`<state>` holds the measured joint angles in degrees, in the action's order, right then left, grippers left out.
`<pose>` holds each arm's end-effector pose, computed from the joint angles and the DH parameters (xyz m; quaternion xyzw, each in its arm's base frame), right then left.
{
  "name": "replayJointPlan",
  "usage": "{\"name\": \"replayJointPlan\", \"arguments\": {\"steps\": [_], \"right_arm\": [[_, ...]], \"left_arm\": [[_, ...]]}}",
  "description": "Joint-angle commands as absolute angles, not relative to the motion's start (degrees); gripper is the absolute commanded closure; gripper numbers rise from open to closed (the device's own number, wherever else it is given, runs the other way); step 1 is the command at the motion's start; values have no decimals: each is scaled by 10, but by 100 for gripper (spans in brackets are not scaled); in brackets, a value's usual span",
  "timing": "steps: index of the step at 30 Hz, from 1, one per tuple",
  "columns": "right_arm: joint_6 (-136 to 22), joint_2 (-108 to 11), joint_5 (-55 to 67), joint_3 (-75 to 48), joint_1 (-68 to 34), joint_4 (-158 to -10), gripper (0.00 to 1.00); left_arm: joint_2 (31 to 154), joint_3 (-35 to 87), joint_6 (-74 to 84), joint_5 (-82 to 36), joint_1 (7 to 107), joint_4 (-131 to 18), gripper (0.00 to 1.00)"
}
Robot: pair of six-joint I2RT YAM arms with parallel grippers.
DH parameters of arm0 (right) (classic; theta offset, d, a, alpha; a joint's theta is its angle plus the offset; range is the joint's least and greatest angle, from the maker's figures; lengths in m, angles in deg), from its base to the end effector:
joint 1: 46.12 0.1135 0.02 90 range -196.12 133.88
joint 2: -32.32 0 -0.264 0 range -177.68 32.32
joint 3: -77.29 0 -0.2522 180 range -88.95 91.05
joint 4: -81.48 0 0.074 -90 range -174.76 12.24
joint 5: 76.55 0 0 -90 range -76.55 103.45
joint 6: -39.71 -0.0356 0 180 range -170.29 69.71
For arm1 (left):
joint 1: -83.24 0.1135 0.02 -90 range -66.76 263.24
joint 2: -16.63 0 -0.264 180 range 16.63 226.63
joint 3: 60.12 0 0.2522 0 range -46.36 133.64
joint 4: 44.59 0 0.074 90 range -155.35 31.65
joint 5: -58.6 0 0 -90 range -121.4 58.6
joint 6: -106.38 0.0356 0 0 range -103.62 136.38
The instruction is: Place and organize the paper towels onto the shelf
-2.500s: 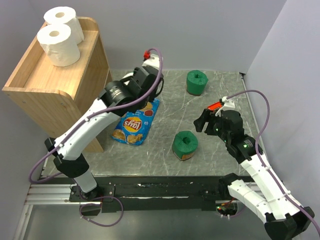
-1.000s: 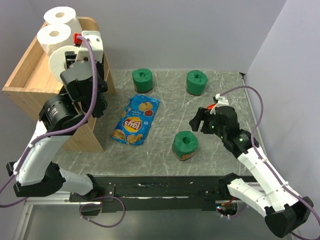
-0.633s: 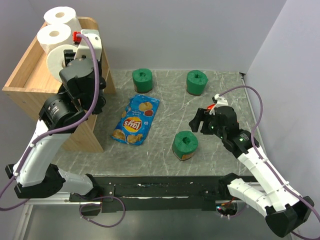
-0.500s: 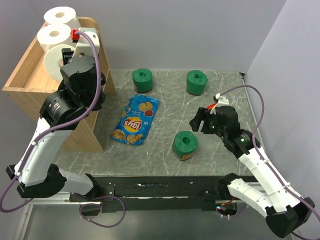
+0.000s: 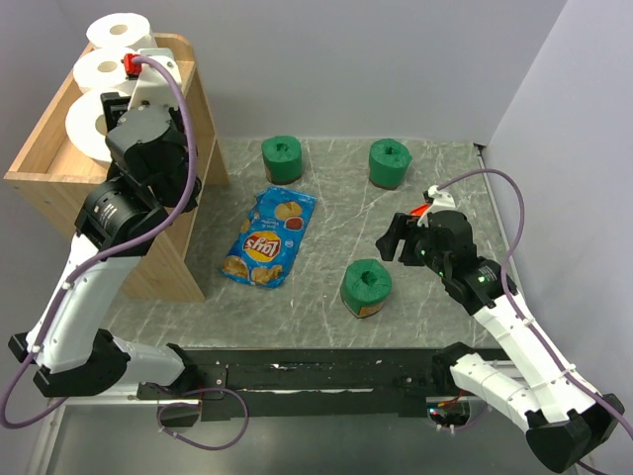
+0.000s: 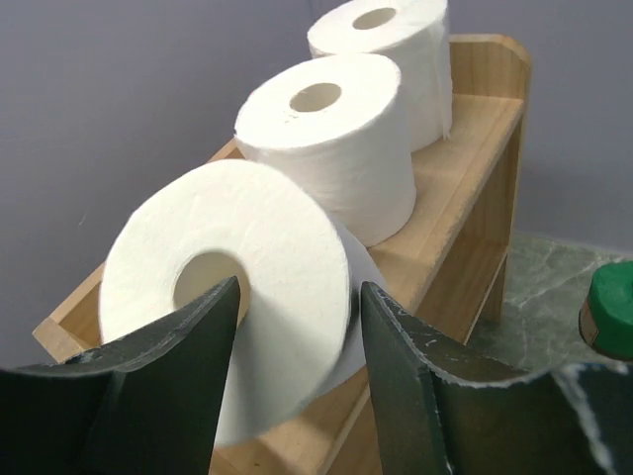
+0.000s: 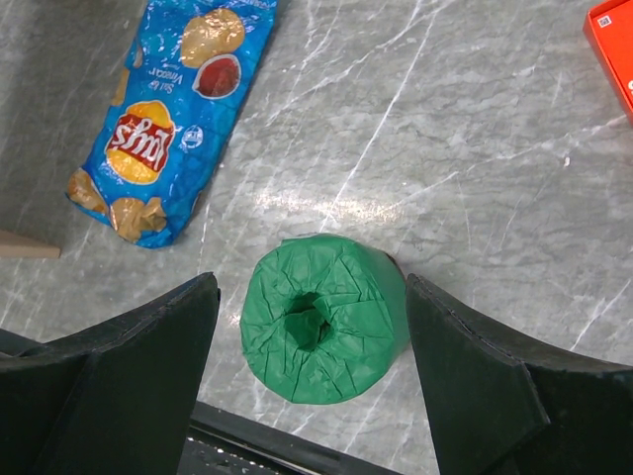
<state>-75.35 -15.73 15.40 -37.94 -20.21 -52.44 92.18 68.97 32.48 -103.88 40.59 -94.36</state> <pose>0.1629 0.0778 0.3287 0.0022 0.8631 0.2039 0.4620 0.1617 -0.1028 0.5776 -0.1057 0.6921 0.2581 0.6658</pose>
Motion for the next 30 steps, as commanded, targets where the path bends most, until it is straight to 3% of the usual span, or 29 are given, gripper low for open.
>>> {"name": "replayJointPlan", "arguments": {"steps": [1,10,21,30], "right_arm": [[-754,-143,163,-358,-197,-520,17],[-755,-134,165,-363,-197,-520,17],[-751,-142,163,-365,-196,-520,17],[-748,-146,159,-361,-196,-519,19]], "left_arm": [[909,696,368,-1056,418,-886,40],[915,684,410,-1057,435,-833,37],[961,731,348,-982,417,-919,41],[980,698,246,-913,448,-993,41]]}}
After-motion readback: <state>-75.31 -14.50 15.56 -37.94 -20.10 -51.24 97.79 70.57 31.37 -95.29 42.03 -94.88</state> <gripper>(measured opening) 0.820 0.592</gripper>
